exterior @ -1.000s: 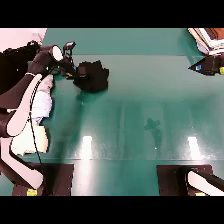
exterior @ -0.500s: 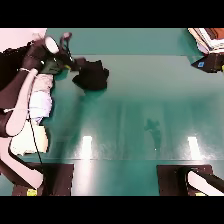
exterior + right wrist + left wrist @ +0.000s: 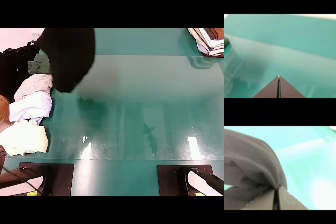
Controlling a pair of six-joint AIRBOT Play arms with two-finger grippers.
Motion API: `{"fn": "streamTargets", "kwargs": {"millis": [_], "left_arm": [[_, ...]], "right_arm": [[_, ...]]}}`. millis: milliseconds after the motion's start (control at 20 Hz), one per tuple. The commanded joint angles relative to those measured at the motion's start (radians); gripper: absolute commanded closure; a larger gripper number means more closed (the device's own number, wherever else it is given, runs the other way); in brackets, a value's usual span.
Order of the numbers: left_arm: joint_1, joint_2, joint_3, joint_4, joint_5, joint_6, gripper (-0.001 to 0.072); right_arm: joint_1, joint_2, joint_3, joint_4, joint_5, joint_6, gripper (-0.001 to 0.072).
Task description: Fold the shirts.
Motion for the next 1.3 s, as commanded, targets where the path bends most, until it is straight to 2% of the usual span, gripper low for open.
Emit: {"fn": "streamTargets", "kwargs": {"millis": [0, 200, 250, 300, 350, 550, 700, 950, 1150, 1250], "left_arm": [[-0.159, 0.069, -0.053, 0.020, -0.076, 0.010, 0.0683], [-0.297, 0.026, -0.337, 0.010, -0.053, 0.010, 0.0680], [-0.312, 0.012, -0.406, 0.009, -0.029, 0.010, 0.0574], [-0.317, -0.002, -0.468, 0.007, -0.001, 0.001, 0.0271], [-0.315, -0.017, -0.526, 0.002, 0.032, -0.025, 0.0076], [-0.241, -0.047, -0.613, 0.062, 0.116, -0.027, 0.0083], [-0.126, -0.112, -0.613, 0.028, 0.157, -0.053, 0.0083], [-0.019, -0.334, -0.612, -0.235, 0.243, 0.012, 0.0084], [-0.014, -0.478, -0.594, -0.436, 0.292, 0.126, 0.0084], [-0.014, -0.525, -0.559, -0.482, 0.291, 0.138, 0.0084]], "right_arm": [[0.000, -0.034, 0.110, 0.000, 0.043, 0.001, 0.0697], [0.000, -0.066, 0.126, 0.007, 0.146, 0.002, 0.0697], [0.000, -0.073, 0.126, 0.007, 0.175, 0.002, 0.0698], [0.000, -0.079, 0.126, 0.007, 0.200, 0.002, 0.0697], [0.000, -0.087, 0.126, 0.007, 0.219, 0.002, 0.0697], [0.000, -0.094, 0.118, 0.007, 0.254, 0.002, 0.0698], [0.000, -0.095, 0.118, 0.006, 0.286, 0.021, 0.0697], [0.000, -0.095, 0.116, -0.002, 0.343, 0.045, 0.0697], [0.000, -0.094, 0.029, -0.002, 0.333, 0.077, 0.0697], [0.000, -0.085, -0.052, -0.002, 0.310, 0.077, 0.0698]]}}
